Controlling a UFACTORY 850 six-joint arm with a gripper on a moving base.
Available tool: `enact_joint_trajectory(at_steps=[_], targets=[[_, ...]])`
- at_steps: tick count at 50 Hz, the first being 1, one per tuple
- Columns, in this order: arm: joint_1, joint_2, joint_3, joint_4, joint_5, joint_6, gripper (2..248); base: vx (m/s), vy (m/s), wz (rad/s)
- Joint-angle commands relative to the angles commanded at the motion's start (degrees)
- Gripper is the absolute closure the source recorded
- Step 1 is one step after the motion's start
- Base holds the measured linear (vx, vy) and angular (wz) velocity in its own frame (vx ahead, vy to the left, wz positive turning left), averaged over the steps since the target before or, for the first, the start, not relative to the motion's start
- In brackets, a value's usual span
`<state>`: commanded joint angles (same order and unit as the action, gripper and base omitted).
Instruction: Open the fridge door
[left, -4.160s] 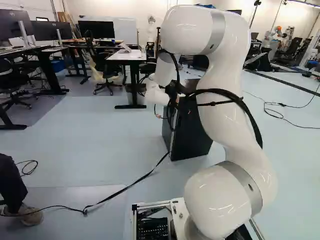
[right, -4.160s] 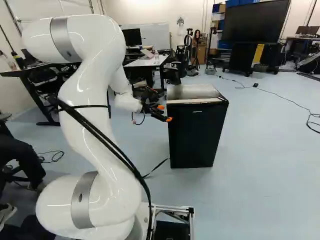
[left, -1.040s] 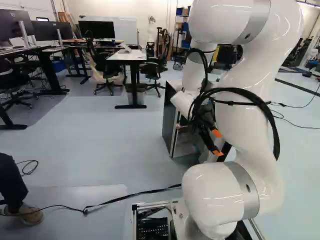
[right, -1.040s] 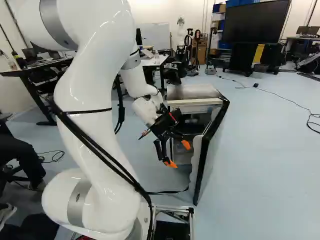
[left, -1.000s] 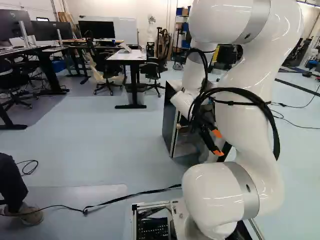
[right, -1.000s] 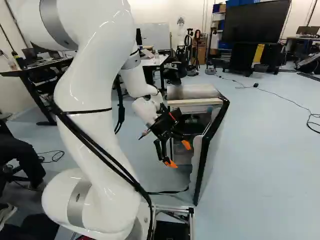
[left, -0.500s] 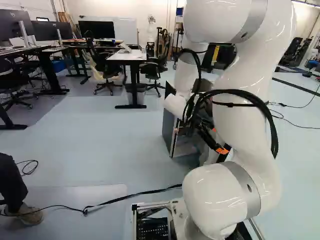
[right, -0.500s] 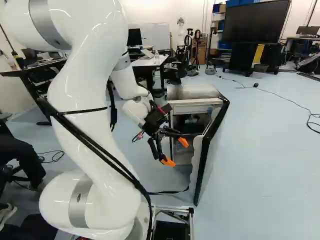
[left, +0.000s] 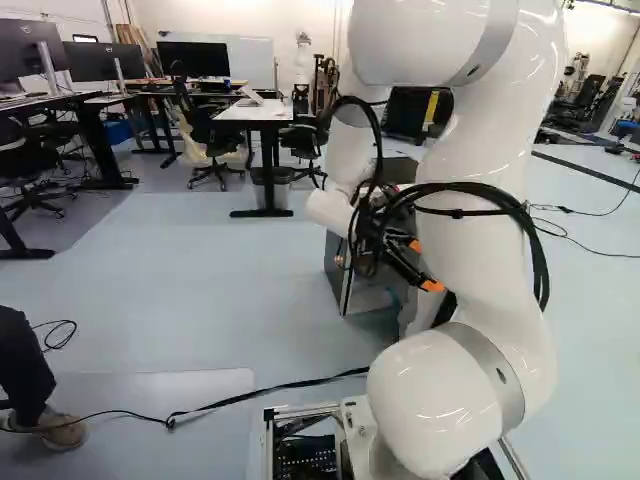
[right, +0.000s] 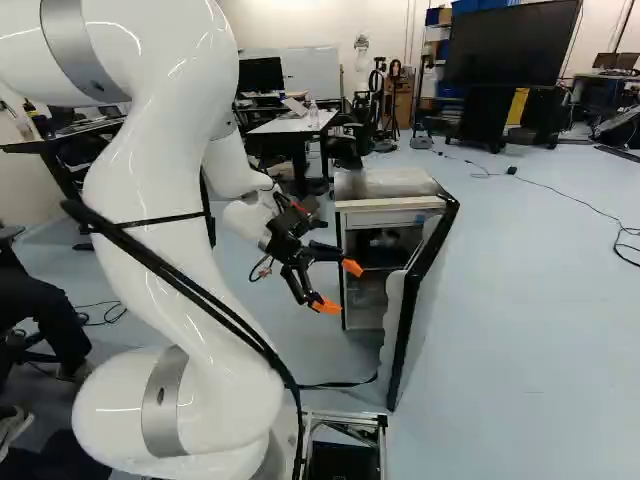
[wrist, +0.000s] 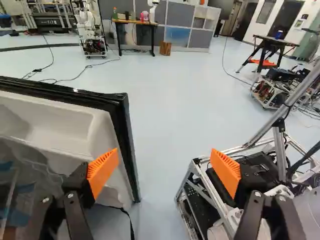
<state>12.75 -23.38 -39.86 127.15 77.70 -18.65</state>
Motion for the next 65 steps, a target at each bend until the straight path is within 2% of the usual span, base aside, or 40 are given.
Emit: enact_joint_trajectory(at_steps=[7,35,54,65], targets=[[-1.2,-0.9,-2.5,-0.4,0.8,0.0,3,0.000,0.000,0.000],[-9.3,-5.2,-12.9,-1.3,1.3,0.0,3,0.000,0.000,0.000],[-9.8,-10.3,-15.1,-1.3,1.3,0.0,3,0.000,0.000,0.000],[-9.9,-11.6,-17.0,-1.3,1.3,0.0,3,0.000,0.000,0.000]])
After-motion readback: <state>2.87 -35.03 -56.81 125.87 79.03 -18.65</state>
